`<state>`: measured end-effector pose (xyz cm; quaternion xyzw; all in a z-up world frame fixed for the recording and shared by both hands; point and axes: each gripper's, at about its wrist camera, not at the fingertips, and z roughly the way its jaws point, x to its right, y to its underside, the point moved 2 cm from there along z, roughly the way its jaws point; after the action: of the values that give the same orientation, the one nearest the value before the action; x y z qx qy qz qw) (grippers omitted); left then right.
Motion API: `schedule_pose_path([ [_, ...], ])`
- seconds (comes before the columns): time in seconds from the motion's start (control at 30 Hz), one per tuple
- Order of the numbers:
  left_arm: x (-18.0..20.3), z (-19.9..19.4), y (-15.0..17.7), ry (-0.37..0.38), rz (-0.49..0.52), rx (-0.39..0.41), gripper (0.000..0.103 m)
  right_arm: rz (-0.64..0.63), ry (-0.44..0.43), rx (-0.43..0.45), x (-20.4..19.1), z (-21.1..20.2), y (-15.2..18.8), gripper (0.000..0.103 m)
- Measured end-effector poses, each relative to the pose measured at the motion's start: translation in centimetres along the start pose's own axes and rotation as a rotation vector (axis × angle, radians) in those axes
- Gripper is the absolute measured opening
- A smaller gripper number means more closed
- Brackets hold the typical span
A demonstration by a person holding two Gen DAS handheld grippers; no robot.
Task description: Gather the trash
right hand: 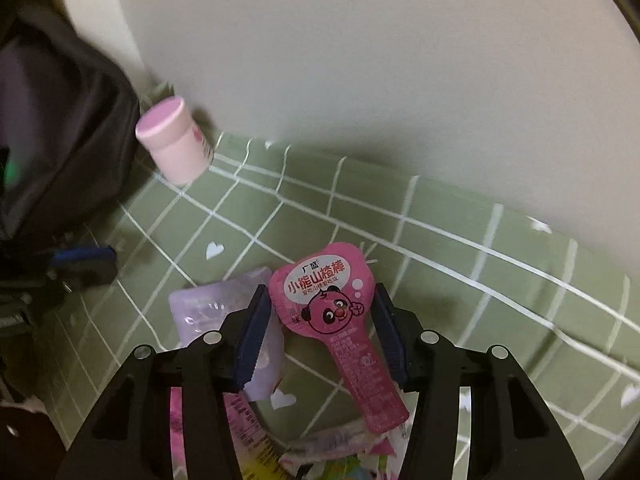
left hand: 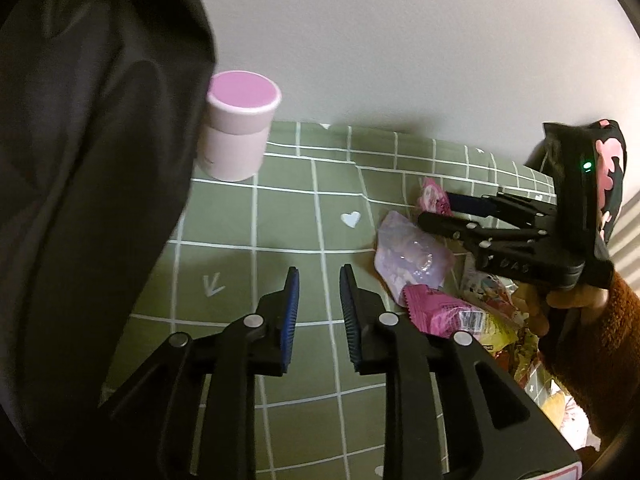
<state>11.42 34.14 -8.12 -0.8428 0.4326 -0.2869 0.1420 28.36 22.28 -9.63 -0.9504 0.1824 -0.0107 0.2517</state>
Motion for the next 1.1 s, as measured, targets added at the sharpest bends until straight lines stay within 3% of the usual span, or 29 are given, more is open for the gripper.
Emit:
schedule_pose_path([
  [0.3, 2.6, 3.0, -0.5, 0.062, 0.061, -0.055, 0.023, 0.206, 0.136, 0.098, 2.5, -6.3, 3.8, 0.048],
  [0.57, 4.3, 5.4, -1.0, 0.015, 0.116, -0.076, 0.023, 0.407, 0.232, 0.188, 4.4, -10.5, 8.6, 0.048],
  [0.77, 5.2, 5.9, -1.0, -0.026, 0.147, -0.078, 0.023, 0.469, 0.278, 0.204, 4.7, -12.0, 11.5, 0.048],
  [0.8, 5.5, 6.0, -1.0, -0.013, 0.152, -0.084, 0.008, 0.481, 0.28, 0.206, 4.7, -12.2, 12.0, 0.048],
  [0.83, 5.8, 5.9, -1.1, -0.003, 0.159, -0.087, 0.001, 0.491, 0.281, 0.209, 4.6, -12.4, 12.4, 0.048],
  [1.1, 9.4, 1.7, -3.6, 0.073, 0.203, 0.053, 0.001, 0.494, 0.31, 0.255, 4.1, -14.7, 13.1, 0.048],
])
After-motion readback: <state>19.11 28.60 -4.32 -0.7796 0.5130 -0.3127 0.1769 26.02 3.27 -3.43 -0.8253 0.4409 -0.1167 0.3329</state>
